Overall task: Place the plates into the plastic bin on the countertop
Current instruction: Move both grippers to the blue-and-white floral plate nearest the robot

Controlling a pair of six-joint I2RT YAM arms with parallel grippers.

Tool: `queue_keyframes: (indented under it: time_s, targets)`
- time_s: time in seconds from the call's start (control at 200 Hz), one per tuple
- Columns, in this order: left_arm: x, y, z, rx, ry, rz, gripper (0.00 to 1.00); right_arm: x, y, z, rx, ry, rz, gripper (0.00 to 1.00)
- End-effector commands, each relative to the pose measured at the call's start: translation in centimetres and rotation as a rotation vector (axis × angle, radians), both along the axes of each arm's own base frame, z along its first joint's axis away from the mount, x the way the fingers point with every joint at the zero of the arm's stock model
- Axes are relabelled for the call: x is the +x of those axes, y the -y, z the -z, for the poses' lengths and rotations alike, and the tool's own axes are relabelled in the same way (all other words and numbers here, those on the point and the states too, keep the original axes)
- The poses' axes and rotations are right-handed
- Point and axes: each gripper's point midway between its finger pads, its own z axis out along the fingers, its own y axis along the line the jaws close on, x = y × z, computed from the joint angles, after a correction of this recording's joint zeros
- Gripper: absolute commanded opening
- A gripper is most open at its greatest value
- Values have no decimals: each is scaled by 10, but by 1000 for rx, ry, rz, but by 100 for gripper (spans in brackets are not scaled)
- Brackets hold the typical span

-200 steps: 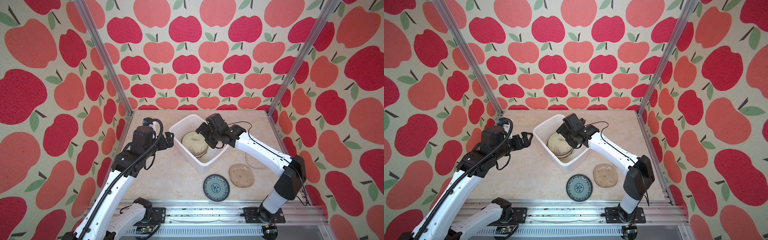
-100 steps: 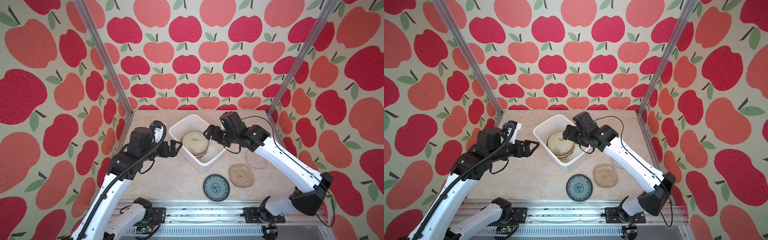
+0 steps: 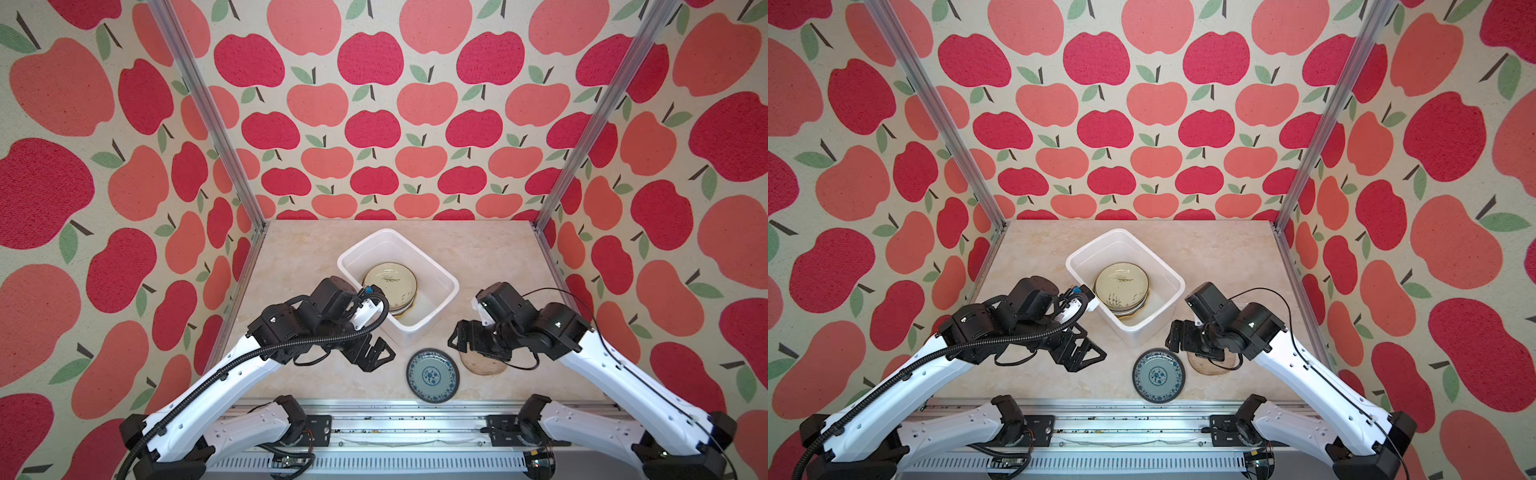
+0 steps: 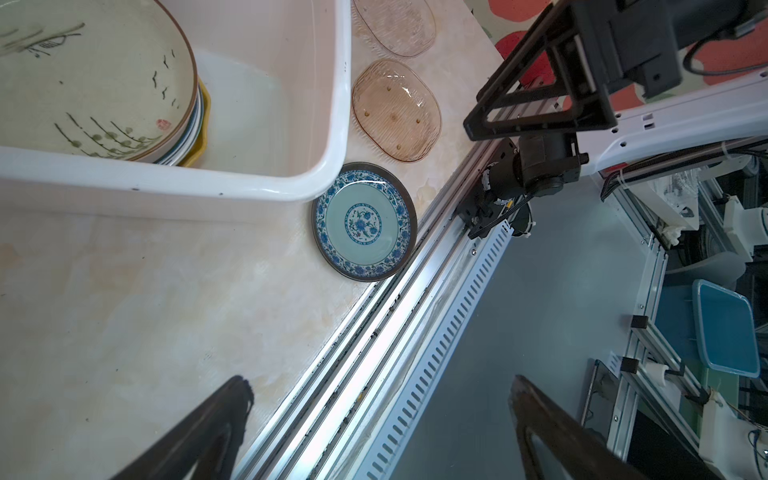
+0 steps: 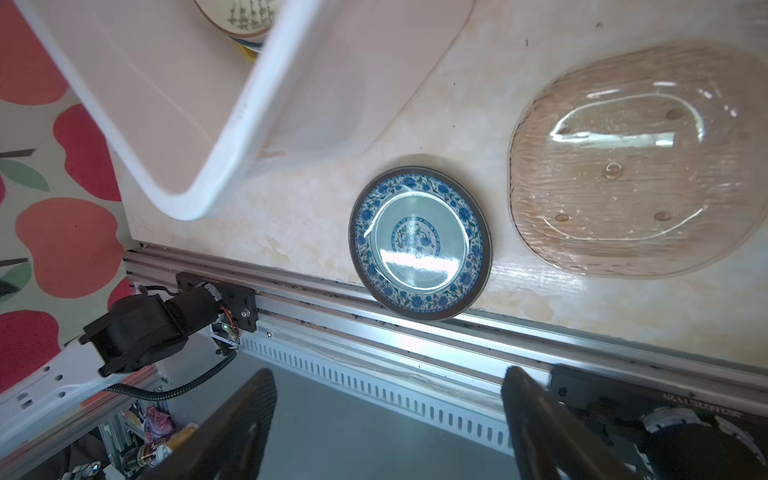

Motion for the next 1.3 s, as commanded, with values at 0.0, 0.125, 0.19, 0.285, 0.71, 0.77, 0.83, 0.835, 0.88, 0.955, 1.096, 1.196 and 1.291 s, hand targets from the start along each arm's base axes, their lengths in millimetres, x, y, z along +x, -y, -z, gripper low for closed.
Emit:
queue_keyframes:
  time_s: [0.0, 0.125, 0.19, 0.285, 0.71, 0.77, 0.83, 0.835, 0.88, 0.955, 1.096, 1.196, 1.291]
  targets:
    - [8, -1, 14, 5, 12, -64, 99, -16, 1, 12, 58, -75, 35, 88]
    - [9, -1, 29, -43, -40, -143, 99, -28, 8, 44, 37, -134, 46, 88]
    - [10, -5, 42, -55, -84, -207, 99, -30, 10, 58, 36, -147, 53, 88]
    - [8, -5, 63, -92, -181, -279, 99, -30, 7, 75, 62, -160, 62, 88]
    - [11, 11, 110, -243, -318, -323, 99, -25, -11, 124, 160, -208, 120, 85]
    - [11, 12, 112, -243, -330, -334, 100, -25, -10, 130, 152, -214, 131, 85]
    - [10, 13, 115, -247, -347, -341, 100, -24, -12, 135, 161, -222, 141, 85]
    - [10, 13, 115, -247, -348, -341, 100, -24, -12, 135, 162, -222, 141, 85]
    - [10, 13, 116, -252, -356, -342, 100, -24, -13, 139, 169, -229, 149, 84]
    - [9, 14, 118, -255, -371, -343, 100, -22, -18, 140, 193, -224, 149, 82]
    - [11, 13, 119, -269, -382, -350, 100, -17, -29, 145, 240, -228, 146, 78]
    - [12, 11, 120, -265, -392, -361, 99, -14, -39, 149, 270, -246, 140, 75]
    - [12, 9, 121, -263, -404, -367, 99, -12, -47, 151, 289, -261, 131, 71]
